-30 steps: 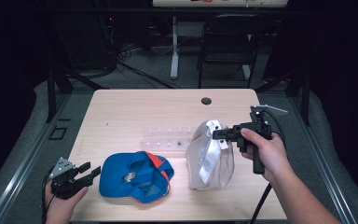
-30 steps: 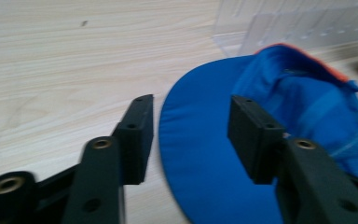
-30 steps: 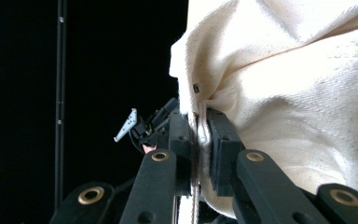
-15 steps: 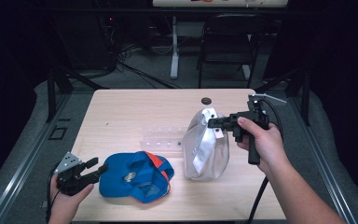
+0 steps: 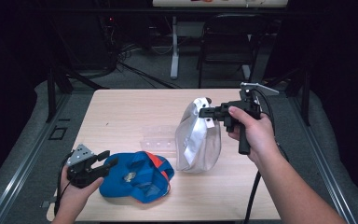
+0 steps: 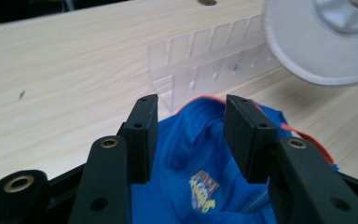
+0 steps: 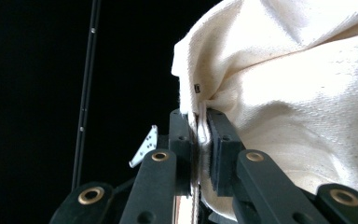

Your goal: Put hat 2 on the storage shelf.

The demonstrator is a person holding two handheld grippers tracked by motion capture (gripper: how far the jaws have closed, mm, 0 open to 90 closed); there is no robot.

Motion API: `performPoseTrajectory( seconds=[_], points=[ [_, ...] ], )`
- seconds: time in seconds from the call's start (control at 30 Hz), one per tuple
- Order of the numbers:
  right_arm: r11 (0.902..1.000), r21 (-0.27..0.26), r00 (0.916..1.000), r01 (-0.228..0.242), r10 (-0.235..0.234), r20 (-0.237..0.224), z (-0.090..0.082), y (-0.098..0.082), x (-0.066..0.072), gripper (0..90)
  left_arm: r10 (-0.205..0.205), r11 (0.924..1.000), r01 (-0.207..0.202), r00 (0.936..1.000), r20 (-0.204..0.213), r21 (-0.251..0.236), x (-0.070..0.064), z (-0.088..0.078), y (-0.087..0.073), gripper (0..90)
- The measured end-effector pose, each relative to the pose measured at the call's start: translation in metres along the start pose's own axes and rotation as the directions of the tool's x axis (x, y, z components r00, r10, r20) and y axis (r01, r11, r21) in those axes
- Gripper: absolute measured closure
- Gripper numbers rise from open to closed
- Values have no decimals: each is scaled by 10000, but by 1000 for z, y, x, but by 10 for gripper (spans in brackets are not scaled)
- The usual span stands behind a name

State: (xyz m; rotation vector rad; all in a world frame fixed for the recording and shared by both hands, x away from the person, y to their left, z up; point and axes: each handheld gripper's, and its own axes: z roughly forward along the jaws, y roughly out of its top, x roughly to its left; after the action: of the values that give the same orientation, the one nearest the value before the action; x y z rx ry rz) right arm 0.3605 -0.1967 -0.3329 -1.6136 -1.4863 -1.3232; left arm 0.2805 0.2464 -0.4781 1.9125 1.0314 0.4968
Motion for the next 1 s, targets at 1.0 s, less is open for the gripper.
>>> performPoseTrajectory(
  seconds=[1.0],
  points=[
    [9997,-248,9979,-16,0,-646,43,19,20,820,2722,9612,-2758,9508,1483,40,-106,57,46,519]
  ],
)
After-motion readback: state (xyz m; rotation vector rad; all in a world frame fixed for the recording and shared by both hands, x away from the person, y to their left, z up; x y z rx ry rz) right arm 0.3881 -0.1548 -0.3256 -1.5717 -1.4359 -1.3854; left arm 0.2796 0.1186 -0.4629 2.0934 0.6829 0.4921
